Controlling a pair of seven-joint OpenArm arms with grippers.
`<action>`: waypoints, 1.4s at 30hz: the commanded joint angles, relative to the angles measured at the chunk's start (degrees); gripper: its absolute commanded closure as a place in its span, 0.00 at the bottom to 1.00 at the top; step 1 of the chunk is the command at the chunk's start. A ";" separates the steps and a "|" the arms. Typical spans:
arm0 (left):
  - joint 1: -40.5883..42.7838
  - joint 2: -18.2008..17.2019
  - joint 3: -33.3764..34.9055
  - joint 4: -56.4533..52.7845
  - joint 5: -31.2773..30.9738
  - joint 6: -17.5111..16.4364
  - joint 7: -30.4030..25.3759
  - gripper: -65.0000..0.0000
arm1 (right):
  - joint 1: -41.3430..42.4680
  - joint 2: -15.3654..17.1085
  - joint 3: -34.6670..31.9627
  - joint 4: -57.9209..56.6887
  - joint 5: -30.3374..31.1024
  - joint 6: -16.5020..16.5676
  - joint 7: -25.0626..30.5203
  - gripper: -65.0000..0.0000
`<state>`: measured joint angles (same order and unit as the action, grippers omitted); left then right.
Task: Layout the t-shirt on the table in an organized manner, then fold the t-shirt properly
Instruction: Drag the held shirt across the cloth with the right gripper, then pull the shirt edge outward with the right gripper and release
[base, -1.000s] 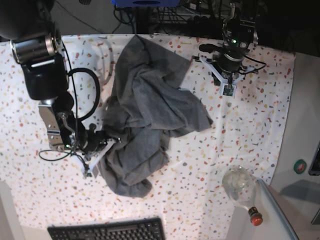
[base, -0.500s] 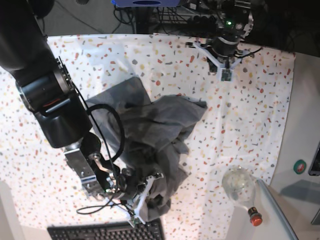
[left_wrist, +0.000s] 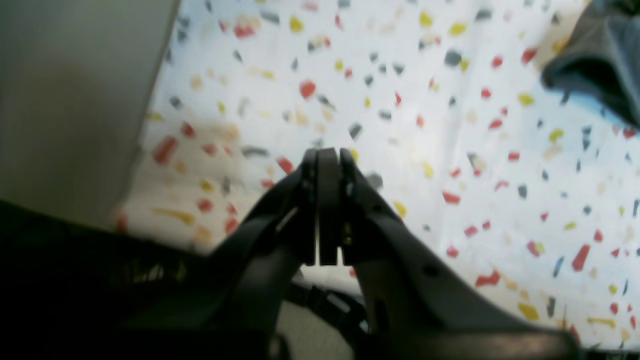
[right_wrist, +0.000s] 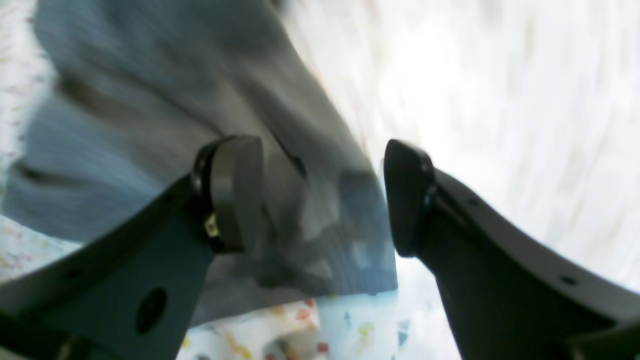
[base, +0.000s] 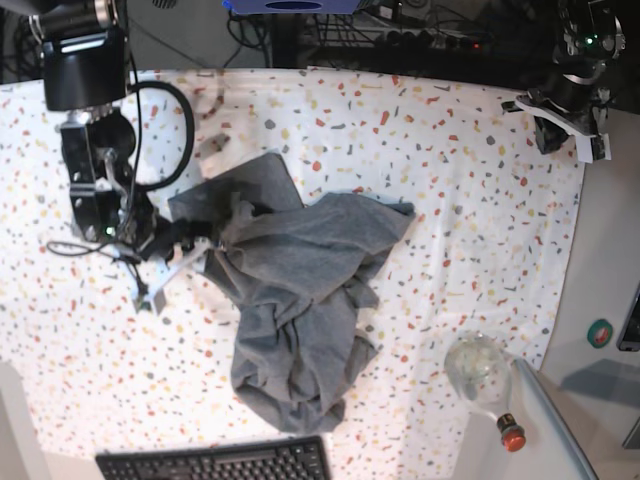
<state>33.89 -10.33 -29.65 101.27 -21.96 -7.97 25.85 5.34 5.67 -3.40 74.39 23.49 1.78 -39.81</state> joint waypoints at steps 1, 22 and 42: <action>-0.44 -0.53 -0.81 1.01 -0.24 0.10 -1.10 1.00 | 0.68 0.26 0.10 0.03 0.65 -0.07 3.64 0.42; -2.11 -1.15 -1.25 -0.75 0.02 0.10 -1.45 0.74 | -3.10 3.78 5.90 7.59 0.65 -0.07 -0.67 1.00; -2.11 -3.43 -1.25 -1.54 0.02 0.10 -1.27 0.72 | 12.11 11.87 20.32 -3.14 5.22 0.37 -2.61 0.34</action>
<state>31.48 -12.86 -30.39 99.20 -21.65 -8.16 25.76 16.38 16.60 16.84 70.81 29.15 1.93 -42.26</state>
